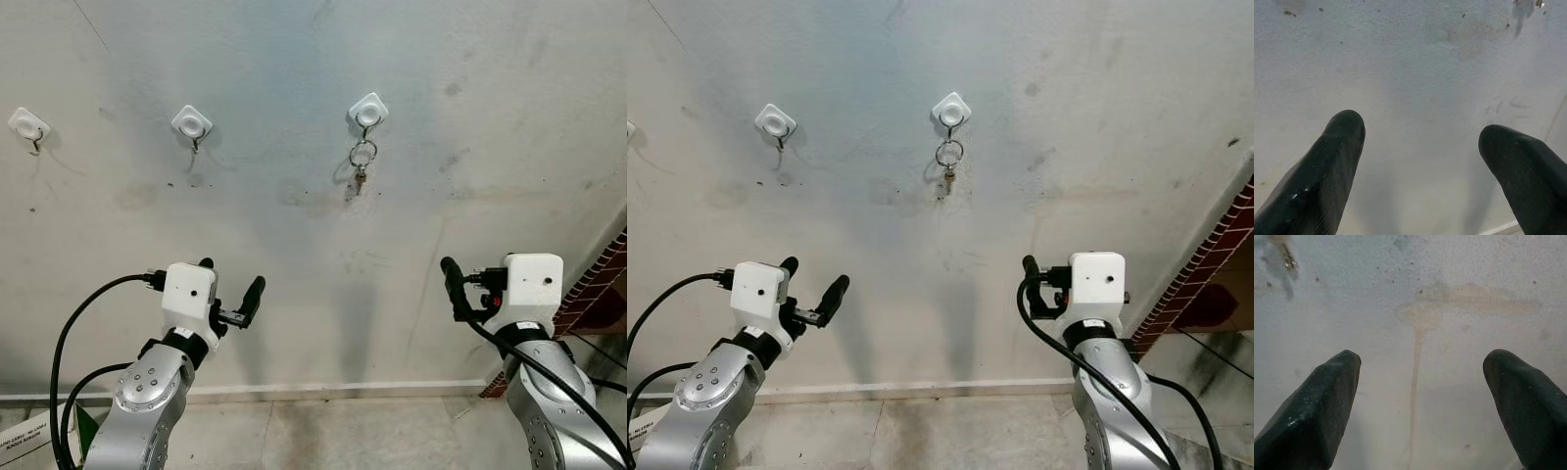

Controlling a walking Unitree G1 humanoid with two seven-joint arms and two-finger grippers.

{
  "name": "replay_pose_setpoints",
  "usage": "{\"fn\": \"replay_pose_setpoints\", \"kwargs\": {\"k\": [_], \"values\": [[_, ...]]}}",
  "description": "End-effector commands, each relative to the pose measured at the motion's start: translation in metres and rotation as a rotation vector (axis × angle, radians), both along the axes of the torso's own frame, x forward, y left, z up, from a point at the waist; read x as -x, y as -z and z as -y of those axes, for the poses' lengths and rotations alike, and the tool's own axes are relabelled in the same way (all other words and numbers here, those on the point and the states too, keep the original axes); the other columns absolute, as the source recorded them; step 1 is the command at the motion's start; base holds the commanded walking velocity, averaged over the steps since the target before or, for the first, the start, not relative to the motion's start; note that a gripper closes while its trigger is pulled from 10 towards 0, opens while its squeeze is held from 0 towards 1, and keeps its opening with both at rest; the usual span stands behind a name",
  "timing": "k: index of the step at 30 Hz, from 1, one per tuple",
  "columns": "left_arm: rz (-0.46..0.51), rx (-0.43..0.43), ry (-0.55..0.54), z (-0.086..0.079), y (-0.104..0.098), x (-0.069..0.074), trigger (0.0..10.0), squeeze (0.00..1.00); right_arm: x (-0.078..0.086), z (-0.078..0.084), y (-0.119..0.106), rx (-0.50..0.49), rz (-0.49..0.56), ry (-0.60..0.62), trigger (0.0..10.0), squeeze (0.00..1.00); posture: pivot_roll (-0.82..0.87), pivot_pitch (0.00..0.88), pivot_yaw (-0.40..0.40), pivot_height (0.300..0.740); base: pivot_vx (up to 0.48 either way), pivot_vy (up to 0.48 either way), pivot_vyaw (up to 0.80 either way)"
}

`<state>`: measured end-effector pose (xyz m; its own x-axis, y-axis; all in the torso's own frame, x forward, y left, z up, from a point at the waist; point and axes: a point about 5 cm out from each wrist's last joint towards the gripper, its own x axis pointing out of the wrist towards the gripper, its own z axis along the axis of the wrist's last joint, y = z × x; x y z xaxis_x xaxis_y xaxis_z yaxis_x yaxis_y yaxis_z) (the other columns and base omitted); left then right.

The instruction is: Hang keys on a hook

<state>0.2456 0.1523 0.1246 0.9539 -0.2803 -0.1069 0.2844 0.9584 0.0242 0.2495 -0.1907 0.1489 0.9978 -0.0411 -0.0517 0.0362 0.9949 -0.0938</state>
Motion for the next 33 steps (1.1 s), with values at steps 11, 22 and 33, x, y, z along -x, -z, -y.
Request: {"fn": "replay_pose_setpoints", "kwargs": {"k": [11, 22, 33], "values": [[-0.008, -0.016, -0.005, -0.0033, -0.0003, -0.0031, 10.0, 0.00, -0.0044, -0.0001, 0.0025, -0.022, -0.023, 0.016, 10.0, 0.00, -0.01, 0.000, 0.082, 0.740, -0.270, 0.000, 0.00], [-0.008, -0.018, -0.005, -0.0036, -0.0006, -0.0038, 10.0, 0.00, -0.0081, -0.0008, 0.0024, -0.023, -0.029, 0.009, 10.0, 0.00, -0.01, 0.000, 0.079, 0.740, -0.259, 0.000, 0.00], [-0.007, -0.017, 0.003, -0.0021, -0.0004, -0.0047, 10.0, 0.00, -0.0099, 0.0009, 0.0034, -0.015, -0.034, 0.012, 10.0, 0.00, -0.01, 0.000, 0.078, 0.740, -0.256, 0.000, 0.00]]}}
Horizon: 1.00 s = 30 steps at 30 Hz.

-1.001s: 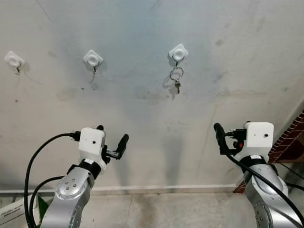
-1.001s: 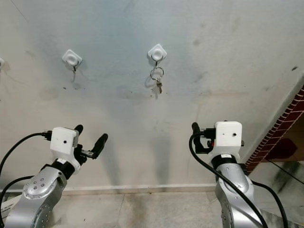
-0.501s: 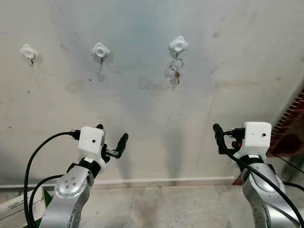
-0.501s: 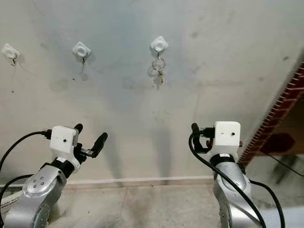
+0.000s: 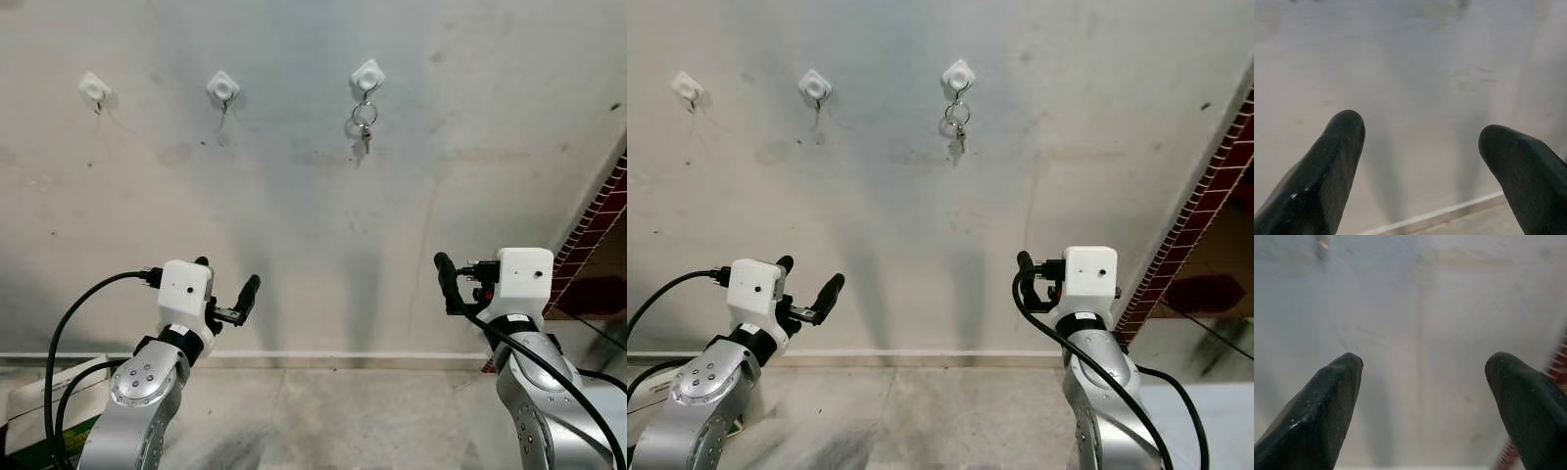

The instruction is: Hang keys on a hook

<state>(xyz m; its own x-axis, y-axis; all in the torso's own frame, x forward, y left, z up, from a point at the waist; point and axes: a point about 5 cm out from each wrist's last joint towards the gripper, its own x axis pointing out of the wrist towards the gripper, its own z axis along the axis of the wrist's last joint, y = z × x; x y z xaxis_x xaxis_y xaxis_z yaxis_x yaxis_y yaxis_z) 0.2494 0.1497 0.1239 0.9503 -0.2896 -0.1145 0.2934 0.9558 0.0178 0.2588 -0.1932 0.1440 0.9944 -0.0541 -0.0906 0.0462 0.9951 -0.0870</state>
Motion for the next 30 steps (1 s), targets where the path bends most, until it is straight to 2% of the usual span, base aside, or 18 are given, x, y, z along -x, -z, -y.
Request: {"fn": "replay_pose_setpoints", "kwargs": {"k": [1, 11, 30], "values": [[0.001, -0.020, -0.004, -0.0043, -0.0009, -0.0010, 10.0, 0.00, -0.0008, -0.0014, -0.0015, -0.006, 0.005, 0.000, 10.0, 0.00, -0.01, 0.000, 0.078, 0.740, -0.259, 0.000, 0.00], [-0.006, 0.013, -0.016, -0.0048, -0.0004, -0.0035, 10.0, 0.00, -0.0041, -0.0030, -0.0016, -0.007, 0.009, -0.005, 10.0, 0.00, -0.01, 0.000, 0.074, 0.740, 0.000, 0.000, 0.00], [-0.006, 0.002, 0.001, -0.0039, 0.0001, -0.0038, 10.0, 0.00, -0.0083, -0.0039, -0.0015, -0.002, 0.015, -0.009, 10.0, 0.00, 0.00, 0.000, 0.076, 0.740, 0.000, 0.434, 0.00]]}}
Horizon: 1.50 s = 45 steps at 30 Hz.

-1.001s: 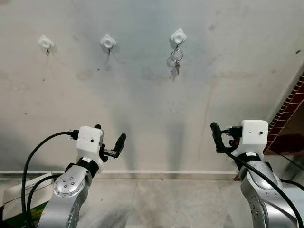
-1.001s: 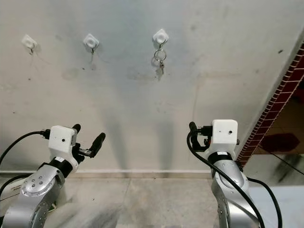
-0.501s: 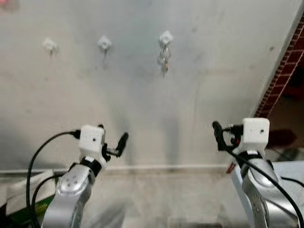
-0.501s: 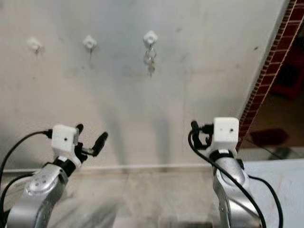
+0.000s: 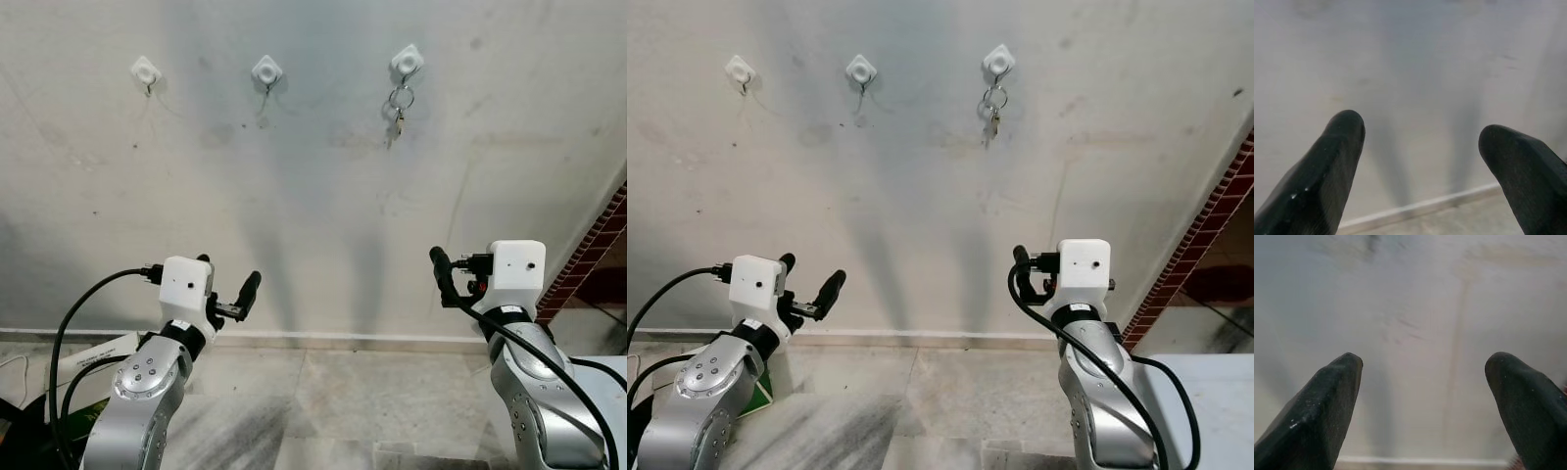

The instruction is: Hang keys on a hook

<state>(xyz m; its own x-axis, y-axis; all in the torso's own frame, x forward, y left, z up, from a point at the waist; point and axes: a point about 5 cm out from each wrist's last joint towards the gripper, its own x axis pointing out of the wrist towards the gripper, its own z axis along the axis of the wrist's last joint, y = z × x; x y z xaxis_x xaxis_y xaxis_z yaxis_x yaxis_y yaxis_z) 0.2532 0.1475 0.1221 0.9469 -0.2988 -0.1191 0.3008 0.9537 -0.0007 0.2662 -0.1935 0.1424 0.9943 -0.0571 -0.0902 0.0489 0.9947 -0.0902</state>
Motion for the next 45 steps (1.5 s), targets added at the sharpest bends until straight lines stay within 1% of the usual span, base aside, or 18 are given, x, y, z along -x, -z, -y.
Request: {"fn": "replay_pose_setpoints", "kwargs": {"k": [1, 21, 45], "values": [[0.014, -0.028, -0.002, -0.0056, -0.0027, -0.0003, 10.0, 0.00, -0.0015, -0.0042, -0.0033, -0.005, 0.016, -0.012, 10.0, 0.00, 0.00, 0.000, 0.076, 0.740, 0.000, 0.000, 0.00], [0.014, -0.026, 0.006, -0.0040, -0.0035, -0.0003, 10.0, 0.00, -0.0022, -0.0037, -0.0036, -0.005, 0.020, -0.005, 10.0, 0.00, -0.01, 0.000, 0.080, 0.740, 0.000, 0.000, 0.00], [0.014, -0.026, 0.006, -0.0031, -0.0029, -0.0027, 10.0, 0.00, -0.0045, -0.0037, -0.0047, -0.001, 0.029, -0.004, 10.0, 0.00, -0.01, 0.000, 0.081, 0.740, -0.274, 0.000, 0.00]]}}
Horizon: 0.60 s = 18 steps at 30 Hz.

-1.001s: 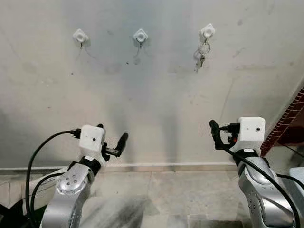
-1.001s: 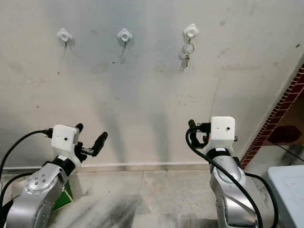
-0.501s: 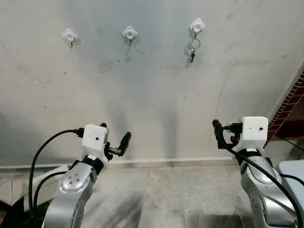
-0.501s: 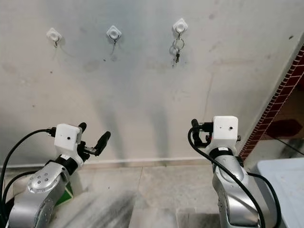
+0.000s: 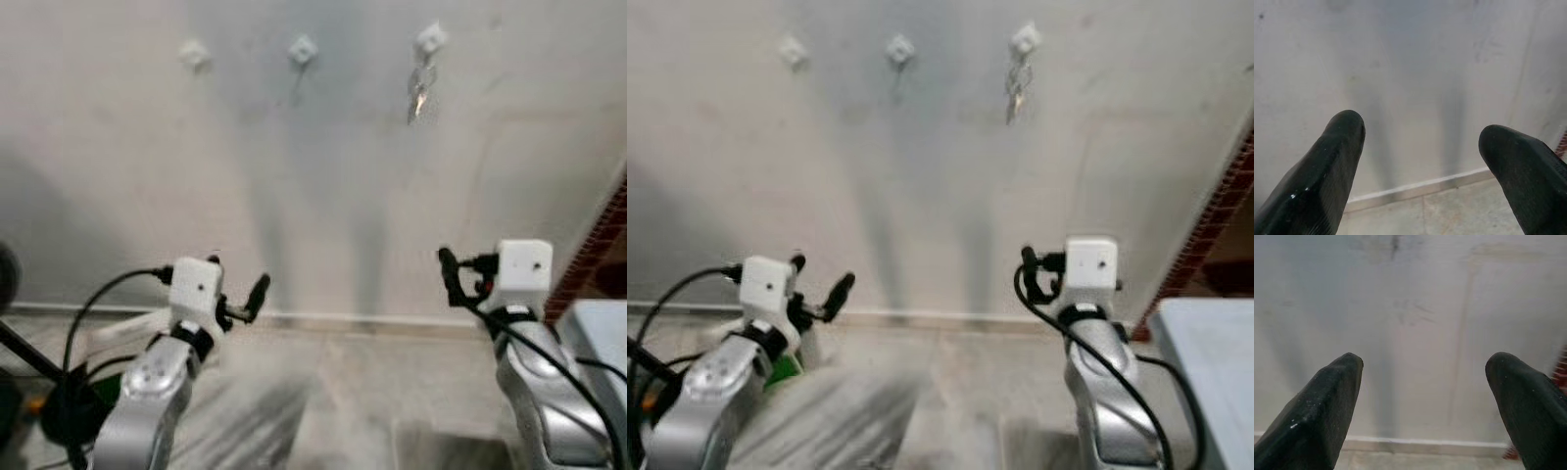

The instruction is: Hang keys on a hook

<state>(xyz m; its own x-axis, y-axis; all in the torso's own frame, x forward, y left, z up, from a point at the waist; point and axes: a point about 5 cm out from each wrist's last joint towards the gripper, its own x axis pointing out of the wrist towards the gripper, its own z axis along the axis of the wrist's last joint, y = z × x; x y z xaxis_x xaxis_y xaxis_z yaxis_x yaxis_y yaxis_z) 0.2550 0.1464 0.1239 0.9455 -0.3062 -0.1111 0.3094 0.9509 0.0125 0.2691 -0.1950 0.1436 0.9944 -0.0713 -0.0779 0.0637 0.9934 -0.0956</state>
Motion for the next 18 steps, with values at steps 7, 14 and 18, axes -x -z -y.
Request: {"fn": "replay_pose_setpoints", "kwargs": {"k": [7, 14, 18], "values": [[0.005, -0.018, -0.003, -0.0039, -0.0015, -0.0020, 10.0, 0.00, -0.0030, -0.0048, -0.0037, -0.006, 0.019, -0.016, 10.0, 0.00, -0.01, 0.000, 0.082, 0.740, -0.274, 0.000, 0.00], [0.006, -0.017, -0.004, -0.0040, -0.0014, -0.0026, 10.0, 0.00, -0.0039, -0.0052, -0.0043, -0.008, 0.023, -0.015, 10.0, 0.00, -0.01, 0.000, 0.080, 0.740, -0.274, 0.000, 0.00], [0.007, -0.016, -0.003, -0.0035, -0.0015, -0.0029, 10.0, 0.00, -0.0040, -0.0035, -0.0052, -0.014, 0.027, -0.011, 10.0, 0.00, -0.02, 0.000, 0.082, 0.740, -0.277, 0.000, 0.00]]}}
